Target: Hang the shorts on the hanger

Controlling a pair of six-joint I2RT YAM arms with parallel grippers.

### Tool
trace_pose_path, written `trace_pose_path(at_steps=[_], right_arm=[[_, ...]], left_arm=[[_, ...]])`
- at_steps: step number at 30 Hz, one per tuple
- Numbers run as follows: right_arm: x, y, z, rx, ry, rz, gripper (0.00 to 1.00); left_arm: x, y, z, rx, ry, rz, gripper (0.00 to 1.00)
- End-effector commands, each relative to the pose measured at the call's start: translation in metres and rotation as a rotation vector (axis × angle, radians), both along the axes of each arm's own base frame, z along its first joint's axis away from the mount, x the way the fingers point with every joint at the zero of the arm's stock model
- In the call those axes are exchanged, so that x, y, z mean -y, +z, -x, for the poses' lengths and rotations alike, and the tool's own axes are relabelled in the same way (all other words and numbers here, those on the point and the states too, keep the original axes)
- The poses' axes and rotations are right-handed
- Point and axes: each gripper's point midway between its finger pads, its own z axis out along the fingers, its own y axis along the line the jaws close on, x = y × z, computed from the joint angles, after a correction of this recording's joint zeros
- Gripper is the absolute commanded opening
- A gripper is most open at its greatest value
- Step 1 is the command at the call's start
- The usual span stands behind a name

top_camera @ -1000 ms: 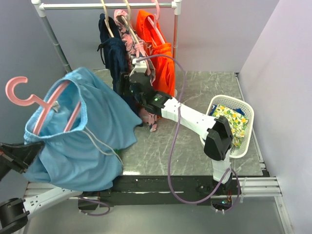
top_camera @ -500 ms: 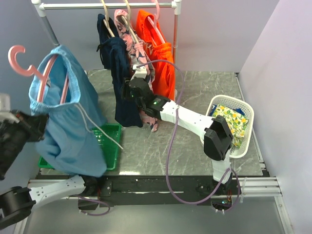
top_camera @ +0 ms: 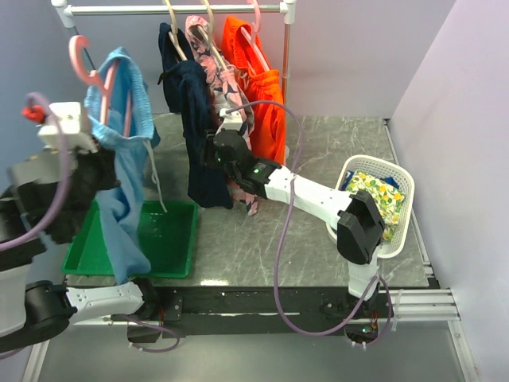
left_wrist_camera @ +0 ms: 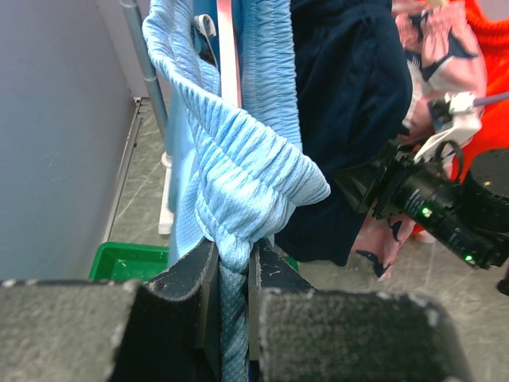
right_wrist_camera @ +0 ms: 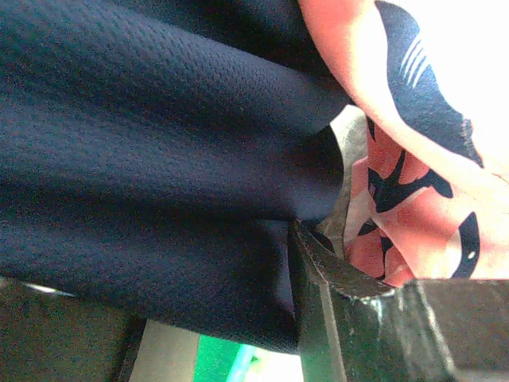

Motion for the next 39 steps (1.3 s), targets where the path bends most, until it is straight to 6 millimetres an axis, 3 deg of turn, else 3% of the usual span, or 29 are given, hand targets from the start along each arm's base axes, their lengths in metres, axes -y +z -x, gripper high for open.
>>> trace_pose_path(at_steps=[1,11,16,17,18,19,20,25,26,30,39], right_arm=[[0.008,0.050,0.003,0.064,-0.010,-0.112,0.49],[0.010,0.055,0.009,0.066,0.007,-0.115,0.48],[0.013,0.059,0.013,0.074,0.009,-0.113,0.48],[0.013,0.058,0.014,0.071,0.011,-0.112,0.48],[0.013,0.058,0.015,0.070,0.013,-0.112,0.48],[0.013,0.058,0.016,0.071,0.016,-0.114,0.48],[0.012,0.058,0.017,0.069,0.020,-0.114,0.48],[0.006,0.057,0.018,0.069,0.029,-0.114,0.48],[0.006,0.058,0.018,0.067,0.030,-0.119,0.48],[0.002,0.057,0.020,0.059,0.045,-0.126,0.48],[-0.004,0.061,0.021,0.063,0.068,-0.137,0.48]], left_arm=[[0.010,0.003,-0.013,0.028,0.028,0.004,0.01],[0.030,-0.037,-0.028,0.016,0.004,-0.039,0.01],[0.039,-0.060,-0.060,-0.016,0.013,-0.076,0.01],[0.023,-0.068,-0.070,-0.033,0.062,-0.097,0.01],[0.030,-0.061,-0.076,0.001,0.000,-0.056,0.01],[0.025,-0.061,-0.080,0.007,0.001,-0.047,0.01],[0.007,-0.060,-0.086,0.011,0.050,-0.045,0.01],[0.002,-0.043,-0.114,0.047,0.025,-0.005,0.01],[-0.004,-0.031,-0.120,0.074,0.017,0.020,0.01],[-0.013,-0.024,-0.147,0.086,-0.030,0.065,0.01],[-0.027,0.006,-0.165,0.136,-0.027,0.072,0.01]])
